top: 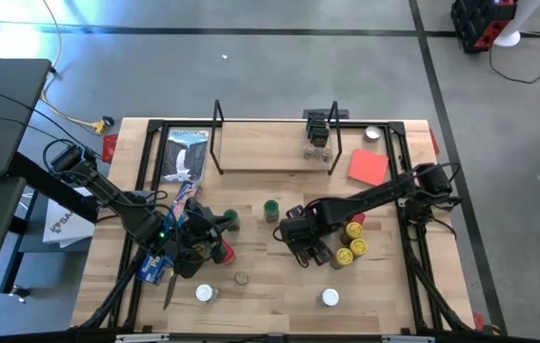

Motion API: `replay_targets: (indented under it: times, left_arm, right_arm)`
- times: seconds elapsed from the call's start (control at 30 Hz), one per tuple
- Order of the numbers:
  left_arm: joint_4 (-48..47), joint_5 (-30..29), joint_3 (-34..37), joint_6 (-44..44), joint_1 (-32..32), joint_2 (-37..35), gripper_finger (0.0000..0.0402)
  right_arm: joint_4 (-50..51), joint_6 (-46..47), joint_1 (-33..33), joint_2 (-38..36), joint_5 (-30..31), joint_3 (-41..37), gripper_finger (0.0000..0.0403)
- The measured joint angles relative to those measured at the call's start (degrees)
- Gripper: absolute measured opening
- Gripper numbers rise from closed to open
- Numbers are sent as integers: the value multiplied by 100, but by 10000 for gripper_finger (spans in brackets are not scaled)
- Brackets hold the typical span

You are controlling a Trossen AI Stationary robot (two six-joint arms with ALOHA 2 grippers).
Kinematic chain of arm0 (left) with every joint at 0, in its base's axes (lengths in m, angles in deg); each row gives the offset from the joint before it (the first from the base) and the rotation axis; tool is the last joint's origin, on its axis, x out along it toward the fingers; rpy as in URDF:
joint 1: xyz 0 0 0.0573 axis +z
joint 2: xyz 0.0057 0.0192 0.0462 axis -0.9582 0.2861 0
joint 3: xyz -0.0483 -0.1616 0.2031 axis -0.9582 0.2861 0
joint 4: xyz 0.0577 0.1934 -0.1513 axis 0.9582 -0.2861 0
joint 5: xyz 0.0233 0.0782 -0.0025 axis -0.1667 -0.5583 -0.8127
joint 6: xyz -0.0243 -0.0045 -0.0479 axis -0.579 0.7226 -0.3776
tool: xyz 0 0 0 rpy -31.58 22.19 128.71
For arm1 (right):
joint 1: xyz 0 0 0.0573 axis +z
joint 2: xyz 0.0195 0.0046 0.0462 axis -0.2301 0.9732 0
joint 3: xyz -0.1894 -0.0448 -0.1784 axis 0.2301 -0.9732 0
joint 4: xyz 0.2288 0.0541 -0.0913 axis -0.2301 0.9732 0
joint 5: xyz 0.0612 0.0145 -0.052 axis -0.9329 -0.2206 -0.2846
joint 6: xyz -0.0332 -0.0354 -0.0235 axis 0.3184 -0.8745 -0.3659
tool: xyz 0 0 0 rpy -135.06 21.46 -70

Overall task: Shelf spices
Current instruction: Put the transparent seasoning bottle on the shelf aligned with the transparent seasoning can

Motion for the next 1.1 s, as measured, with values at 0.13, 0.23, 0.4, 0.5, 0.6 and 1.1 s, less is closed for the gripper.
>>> replay_targets:
  times: [0.13, 0.23, 0.4, 0.5, 0.6, 1.1]
  left_arm:
    - [-2, -2, 0, 0, 0, 0, 37]
    - [0, -1, 0, -2, 0, 0, 37]
    - [-1, 7, 0, 0, 0, 0, 37]
    - [-2, 9, 0, 2, 0, 0, 37]
    - [-4, 13, 0, 0, -8, 0, 37]
    - [-6, 20, 0, 2, -9, 0, 37]
  right_arm:
    - [-98, -20, 4, 0, 260, 0, 240]
    - [-96, -22, -16, 2, 418, 0, 240]
    - [-102, -83, -42, 40, 173, 0, 240]
    - [-83, -127, -38, 170, 156, 0, 240]
    - [-77, -92, -36, 364, 216, 0, 240]
    - [-21, 9, -38, 407, 199, 14, 161]
